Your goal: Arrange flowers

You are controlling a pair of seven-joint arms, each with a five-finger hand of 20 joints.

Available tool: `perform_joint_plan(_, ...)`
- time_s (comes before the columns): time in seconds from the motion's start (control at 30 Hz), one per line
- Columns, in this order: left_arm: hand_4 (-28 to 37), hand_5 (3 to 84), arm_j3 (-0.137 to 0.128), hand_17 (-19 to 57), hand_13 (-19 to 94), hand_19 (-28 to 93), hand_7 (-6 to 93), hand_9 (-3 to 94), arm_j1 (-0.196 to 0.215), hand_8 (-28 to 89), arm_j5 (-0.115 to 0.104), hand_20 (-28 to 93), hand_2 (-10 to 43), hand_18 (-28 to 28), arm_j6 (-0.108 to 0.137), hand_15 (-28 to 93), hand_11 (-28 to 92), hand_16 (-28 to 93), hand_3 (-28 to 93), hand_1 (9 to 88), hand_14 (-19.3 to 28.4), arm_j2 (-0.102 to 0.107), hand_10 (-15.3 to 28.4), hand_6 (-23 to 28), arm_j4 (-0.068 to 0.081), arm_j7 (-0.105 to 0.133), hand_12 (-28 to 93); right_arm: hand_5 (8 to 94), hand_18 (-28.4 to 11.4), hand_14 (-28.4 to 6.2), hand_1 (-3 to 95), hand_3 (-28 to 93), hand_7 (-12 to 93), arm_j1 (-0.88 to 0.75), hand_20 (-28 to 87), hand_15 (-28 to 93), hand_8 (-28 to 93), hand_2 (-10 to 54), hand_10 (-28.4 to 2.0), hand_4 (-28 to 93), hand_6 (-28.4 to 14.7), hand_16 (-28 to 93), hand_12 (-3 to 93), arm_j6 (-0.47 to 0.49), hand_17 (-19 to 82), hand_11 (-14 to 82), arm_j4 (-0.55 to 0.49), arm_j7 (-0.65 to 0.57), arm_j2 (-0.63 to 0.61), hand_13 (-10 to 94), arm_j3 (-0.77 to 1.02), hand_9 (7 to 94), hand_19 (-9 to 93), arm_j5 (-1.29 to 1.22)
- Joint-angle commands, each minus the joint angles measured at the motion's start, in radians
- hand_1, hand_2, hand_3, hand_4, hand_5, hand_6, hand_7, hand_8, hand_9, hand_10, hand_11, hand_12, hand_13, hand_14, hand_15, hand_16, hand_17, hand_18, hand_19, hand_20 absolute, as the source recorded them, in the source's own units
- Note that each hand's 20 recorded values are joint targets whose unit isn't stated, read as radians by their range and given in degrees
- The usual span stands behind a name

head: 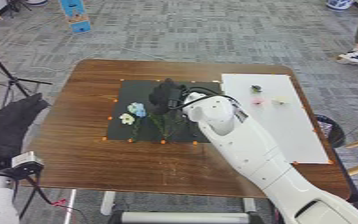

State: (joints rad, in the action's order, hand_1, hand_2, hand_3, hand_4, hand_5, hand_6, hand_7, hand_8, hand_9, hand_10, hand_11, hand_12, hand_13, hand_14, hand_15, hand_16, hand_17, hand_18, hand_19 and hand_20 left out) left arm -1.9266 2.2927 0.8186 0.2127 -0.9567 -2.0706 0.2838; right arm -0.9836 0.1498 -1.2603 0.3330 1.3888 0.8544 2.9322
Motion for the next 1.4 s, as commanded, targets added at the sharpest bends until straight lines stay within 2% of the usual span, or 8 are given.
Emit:
perform_joint_plan(0.03, -28.3, 50.7, 0.046, 6.4, 33, 4, 11.8, 47.7, -0.007, -8, -0.004, 15, 4.5, 7.2, 0.034, 9, 17, -1, 72, 21.9, 12.7, 0.016, 13.3, 5.2, -0.002, 0.024, 11, 54.1, -23.0, -13.0, 32.8, 64, 22, 0.032, 56, 51, -11, 7.3, -13.1, -19, 1.0, 37, 26.7, 0.005, 25, 24.4, -0.071, -0.018, -0.02, 62, -0.038, 65.8, 65, 0.021)
perform_joint_plan(0.3, -28.3, 50.8, 0.045, 6.4, 33, 4, 11.7, 47.7, -0.008, -8, -0.002, 15, 4.5, 7.2, 0.032, 9, 17, -1, 72, 21.9, 12.6, 0.013, 13.3, 5.3, -0.002, 0.022, 11, 49.7, -23.1, -14.7, 29.6, 64, 21, 0.024, 55, 51, -11, 9.3, -14.5, -18, 1.0, 36, 25.6, -0.001, 23, 21.9, -0.091, 0.007, 0.006, 59, -0.042, 58.9, 63, 0.033)
perform_joint_plan(0.47, -28.3, 50.8, 0.044, 6.4, 33, 4, 11.6, 47.7, -0.009, -8, 0.0, 15, 4.4, 7.2, 0.031, 9, 17, -1, 72, 21.9, 12.6, 0.011, 13.4, 5.4, -0.002, 0.02, 11, 49.2, -22.8, -17.4, 29.1, 65, 23, 0.004, 56, 58, -13, 9.4, -15.4, -18, 3.3, 35, 26.7, 0.001, 22, 21.3, -0.097, 0.007, 0.023, 51, -0.048, 49.8, 64, 0.055)
perform_joint_plan(0.7, -28.3, 50.7, 0.043, 6.4, 33, 4, 11.6, 47.7, -0.01, -8, 0.003, 15, 4.4, 7.2, 0.028, 9, 17, -1, 72, 21.9, 12.7, 0.007, 13.3, 5.3, -0.002, 0.017, 11, 48.1, -22.4, -18.7, 29.2, 66, 24, -0.027, 56, 62, -14, 9.4, -15.4, -18, 4.6, 35, 27.8, 0.015, 20, 21.1, -0.096, 0.012, 0.043, 46, -0.049, 42.5, 63, 0.092)
perform_joint_plan(1.03, -28.3, 50.6, 0.042, 6.4, 33, 4, 11.7, 47.7, -0.011, -8, 0.006, 15, 4.4, 7.2, 0.026, 9, 17, -1, 72, 21.9, 12.6, 0.004, 13.3, 5.2, -0.002, 0.015, 11, 47.6, -22.4, -19.0, 29.2, 66, 24, -0.056, 56, 64, -15, 9.5, -15.1, -18, 5.4, 35, 28.1, 0.033, 19, 20.7, -0.071, 0.035, 0.067, 42, -0.02, 38.0, 62, 0.188)
perform_joint_plan(1.4, -28.3, 50.6, 0.043, 6.4, 33, 4, 11.7, 47.7, -0.01, -8, 0.004, 15, 4.4, 7.2, 0.028, 9, 17, -1, 72, 21.9, 12.6, 0.007, 13.3, 5.3, -0.002, 0.017, 11, 48.9, -22.7, -19.6, 28.3, 65, 23, -0.007, 56, 64, -15, 10.1, -14.8, -18, 4.5, 35, 28.0, 0.076, 18, 20.5, -0.029, -0.018, 0.033, 41, 0.01, 36.5, 62, 0.224)
